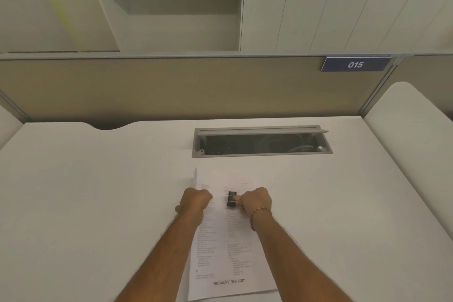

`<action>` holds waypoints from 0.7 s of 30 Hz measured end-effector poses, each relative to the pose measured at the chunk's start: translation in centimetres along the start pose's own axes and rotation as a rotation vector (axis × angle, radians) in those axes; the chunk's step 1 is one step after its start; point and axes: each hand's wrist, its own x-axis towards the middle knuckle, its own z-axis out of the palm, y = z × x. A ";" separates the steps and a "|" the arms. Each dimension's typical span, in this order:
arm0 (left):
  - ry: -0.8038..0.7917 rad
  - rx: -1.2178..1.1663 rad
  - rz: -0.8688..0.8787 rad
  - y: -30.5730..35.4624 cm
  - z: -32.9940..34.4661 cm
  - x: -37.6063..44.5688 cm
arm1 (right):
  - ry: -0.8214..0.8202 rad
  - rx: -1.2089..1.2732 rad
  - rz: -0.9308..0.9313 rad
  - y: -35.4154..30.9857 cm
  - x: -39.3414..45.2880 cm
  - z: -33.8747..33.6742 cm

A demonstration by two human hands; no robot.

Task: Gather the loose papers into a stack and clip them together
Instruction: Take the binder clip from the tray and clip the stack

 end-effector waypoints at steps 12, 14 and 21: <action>-0.001 -0.203 0.147 1.0 -0.4 -1.5 | 0.058 -0.088 0.012 0.6 0.6 0.7; 0.018 -0.202 0.170 1.2 -0.2 -1.6 | 0.074 -0.084 0.014 0.5 0.4 0.8; 0.099 -0.153 0.248 1.5 0.0 -2.5 | 0.074 -0.090 -0.005 0.2 -0.2 0.6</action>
